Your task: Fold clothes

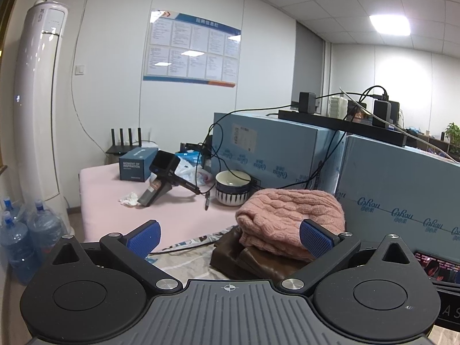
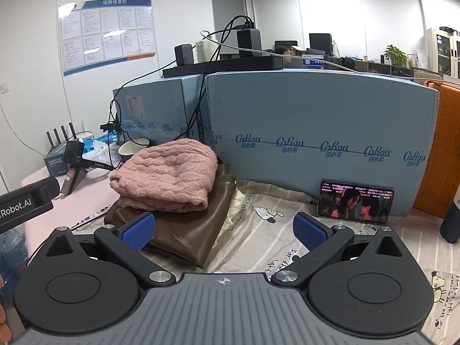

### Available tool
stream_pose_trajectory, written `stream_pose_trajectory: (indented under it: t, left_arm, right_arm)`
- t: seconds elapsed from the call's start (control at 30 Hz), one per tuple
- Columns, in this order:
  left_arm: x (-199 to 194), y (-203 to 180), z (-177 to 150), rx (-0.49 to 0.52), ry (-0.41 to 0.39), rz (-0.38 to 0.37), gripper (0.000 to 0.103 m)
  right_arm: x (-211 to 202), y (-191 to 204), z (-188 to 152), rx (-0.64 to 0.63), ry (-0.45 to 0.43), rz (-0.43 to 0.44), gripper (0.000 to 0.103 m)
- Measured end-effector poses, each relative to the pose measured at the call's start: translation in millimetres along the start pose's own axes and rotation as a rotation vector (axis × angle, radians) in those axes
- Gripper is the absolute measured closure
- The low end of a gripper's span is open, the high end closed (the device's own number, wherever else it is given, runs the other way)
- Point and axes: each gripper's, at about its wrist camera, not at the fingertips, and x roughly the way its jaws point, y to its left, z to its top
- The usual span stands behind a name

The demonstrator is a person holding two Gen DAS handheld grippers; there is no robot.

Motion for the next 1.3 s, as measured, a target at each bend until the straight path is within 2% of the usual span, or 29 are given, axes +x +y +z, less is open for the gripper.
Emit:
stream_pose_trajectory:
  t: [0.67,1.3]
  left_arm:
    - [-0.6,-2.9,-1.2,0.012,0.004,-0.013,0.000]
    - [-0.2,-3.0,-0.6,0.013,0.008,-0.010,0.000]
  right_arm:
    - [2.3,-0.9,-2.6,-0.007,0.026,-0.011,0.000]
    - [-3.3,4.0,-2.0,-0.059,0.022,0.024,0.000]
